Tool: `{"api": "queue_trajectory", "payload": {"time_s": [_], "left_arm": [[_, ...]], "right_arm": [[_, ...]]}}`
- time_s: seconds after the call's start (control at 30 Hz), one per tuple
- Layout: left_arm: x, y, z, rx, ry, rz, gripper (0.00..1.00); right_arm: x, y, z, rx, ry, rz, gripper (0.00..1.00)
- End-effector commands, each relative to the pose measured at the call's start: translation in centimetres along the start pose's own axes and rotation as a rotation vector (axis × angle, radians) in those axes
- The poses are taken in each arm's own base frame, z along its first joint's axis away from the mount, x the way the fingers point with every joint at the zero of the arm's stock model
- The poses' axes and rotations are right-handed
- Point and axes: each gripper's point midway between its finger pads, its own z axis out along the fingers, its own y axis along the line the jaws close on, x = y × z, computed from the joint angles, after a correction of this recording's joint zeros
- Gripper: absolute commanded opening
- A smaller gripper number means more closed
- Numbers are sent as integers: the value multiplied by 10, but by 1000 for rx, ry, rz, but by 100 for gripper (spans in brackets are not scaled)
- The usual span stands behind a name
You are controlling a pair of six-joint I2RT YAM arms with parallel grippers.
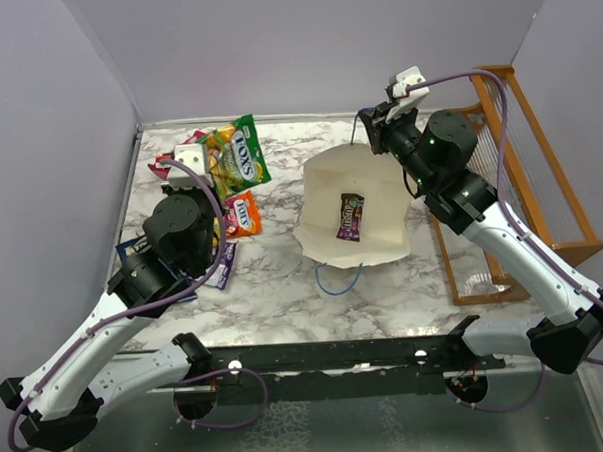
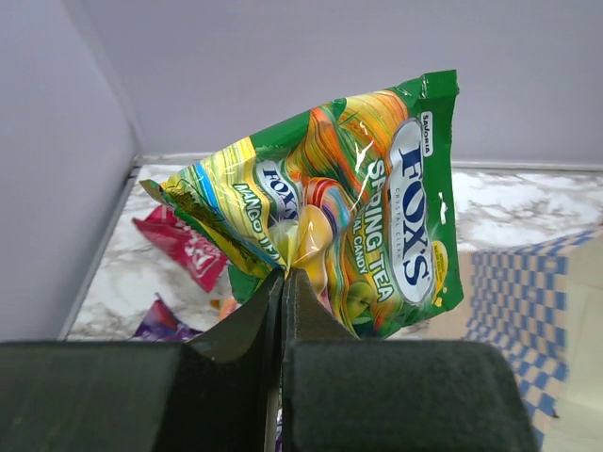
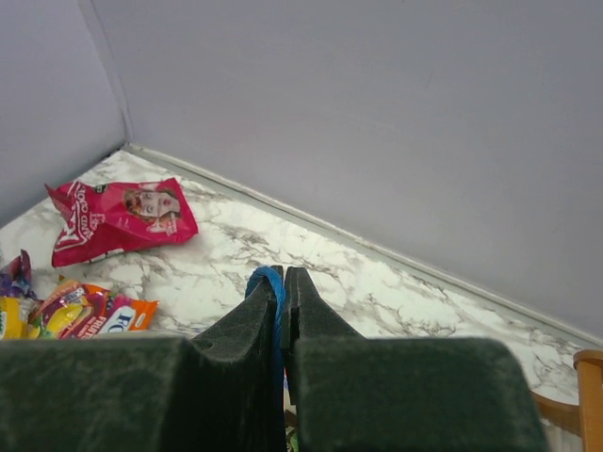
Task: Take the snacks out of the paper bag
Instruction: Place the snack at the center of the board.
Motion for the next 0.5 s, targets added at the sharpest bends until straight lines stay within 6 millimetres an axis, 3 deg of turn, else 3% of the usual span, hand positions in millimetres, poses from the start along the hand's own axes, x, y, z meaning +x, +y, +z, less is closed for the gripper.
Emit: {"api": "queue_trajectory", "payload": {"time_s": [0.0, 0.23, 0.47], "left_arm": [[14, 32, -3, -179, 31, 42, 0], [68, 51, -6, -315, 113, 66, 0], [158, 42, 5, -314, 239, -119, 0]], "right_arm": [[-20, -13, -2, 61, -52, -24, 2], [-30, -26, -13, 117, -73, -46, 2], [-45, -19, -25, 66, -137, -27, 2]]}}
